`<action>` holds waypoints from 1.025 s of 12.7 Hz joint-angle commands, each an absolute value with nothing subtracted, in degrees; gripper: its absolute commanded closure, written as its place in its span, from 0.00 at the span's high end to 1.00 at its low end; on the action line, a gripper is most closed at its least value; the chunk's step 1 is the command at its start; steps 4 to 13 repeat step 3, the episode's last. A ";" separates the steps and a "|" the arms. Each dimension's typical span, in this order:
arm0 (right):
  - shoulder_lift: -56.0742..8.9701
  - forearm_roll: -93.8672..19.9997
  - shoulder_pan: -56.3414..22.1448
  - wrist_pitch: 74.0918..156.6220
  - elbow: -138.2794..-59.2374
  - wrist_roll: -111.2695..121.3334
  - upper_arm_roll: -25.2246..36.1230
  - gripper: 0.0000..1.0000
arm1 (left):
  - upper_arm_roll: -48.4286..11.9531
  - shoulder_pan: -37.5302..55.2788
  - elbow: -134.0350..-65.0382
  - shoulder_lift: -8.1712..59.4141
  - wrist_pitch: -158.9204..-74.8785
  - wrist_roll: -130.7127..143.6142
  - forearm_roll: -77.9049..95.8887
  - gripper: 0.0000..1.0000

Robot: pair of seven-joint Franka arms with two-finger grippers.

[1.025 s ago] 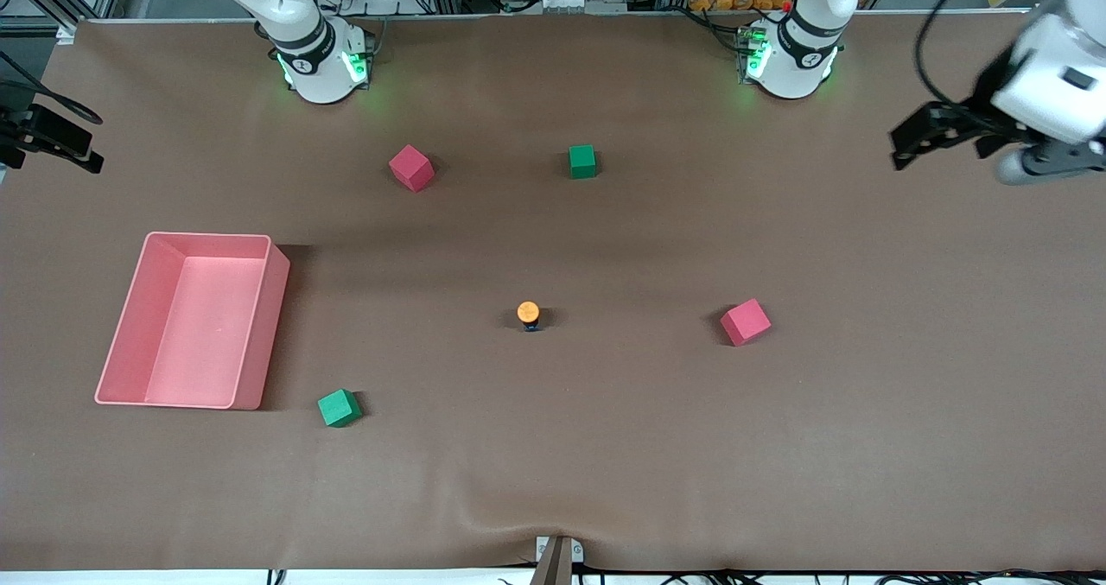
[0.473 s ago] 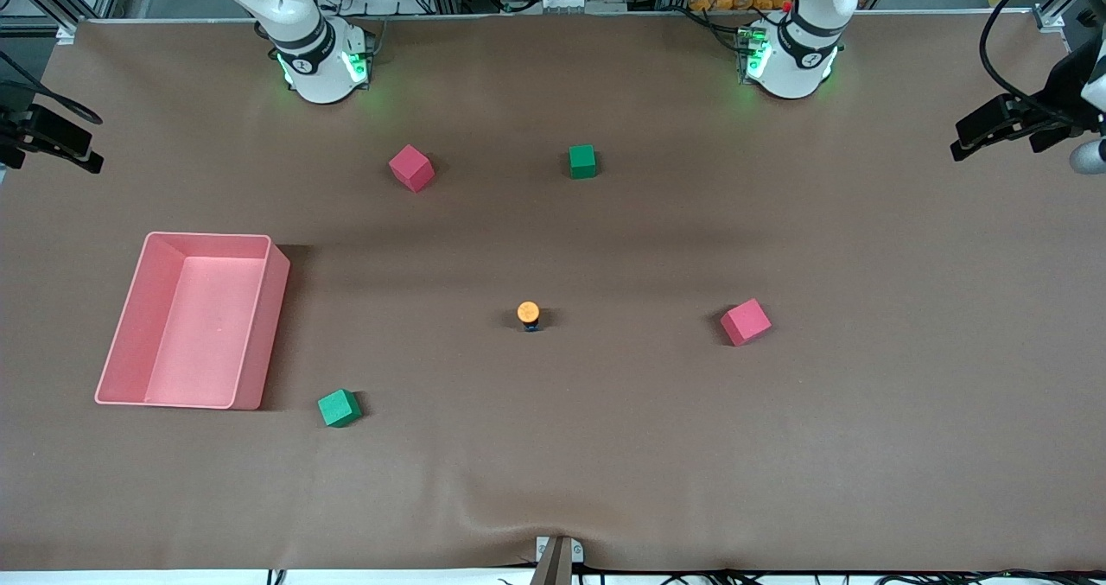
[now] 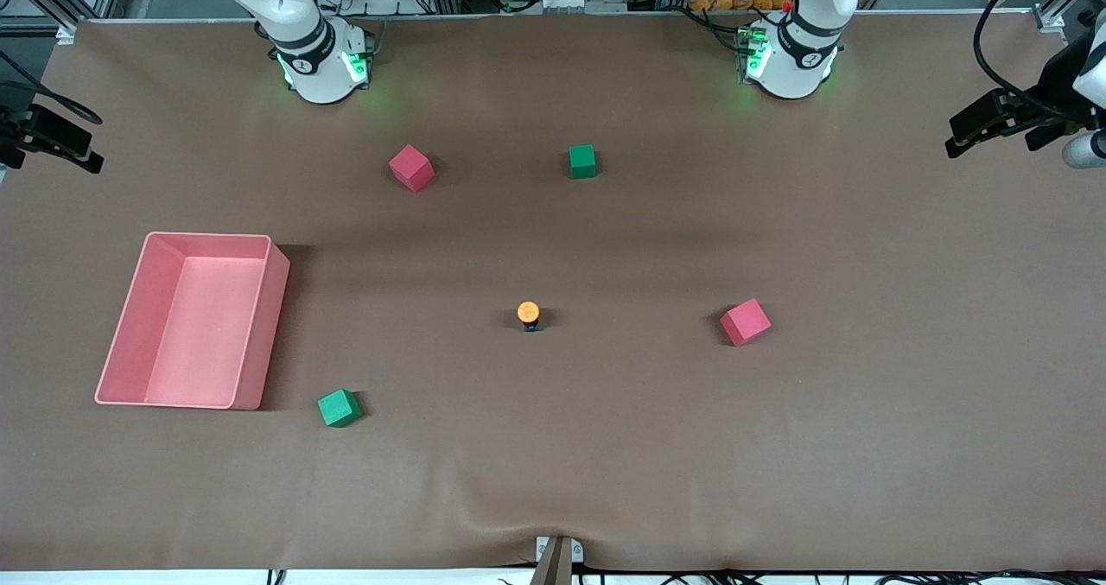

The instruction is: Place and upright button with both arms

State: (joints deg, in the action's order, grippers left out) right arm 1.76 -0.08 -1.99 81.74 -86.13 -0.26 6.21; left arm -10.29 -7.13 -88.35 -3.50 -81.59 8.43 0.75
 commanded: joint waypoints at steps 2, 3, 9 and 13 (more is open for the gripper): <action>3.16 0.53 -2.37 82.00 -87.19 0.44 6.50 1.00 | -10.37 -7.64 -87.89 -4.04 -81.39 7.74 0.79 1.00; 3.08 0.53 -2.29 82.00 -87.19 0.44 6.50 1.00 | -10.20 -7.65 -87.28 -4.04 -81.30 7.73 0.79 1.00; 3.08 0.53 -2.29 82.00 -87.19 0.44 6.50 1.00 | -10.20 -7.65 -87.28 -4.04 -81.30 7.73 0.79 1.00; 3.08 0.53 -2.29 82.00 -87.19 0.44 6.50 1.00 | -10.20 -7.65 -87.28 -4.04 -81.30 7.73 0.79 1.00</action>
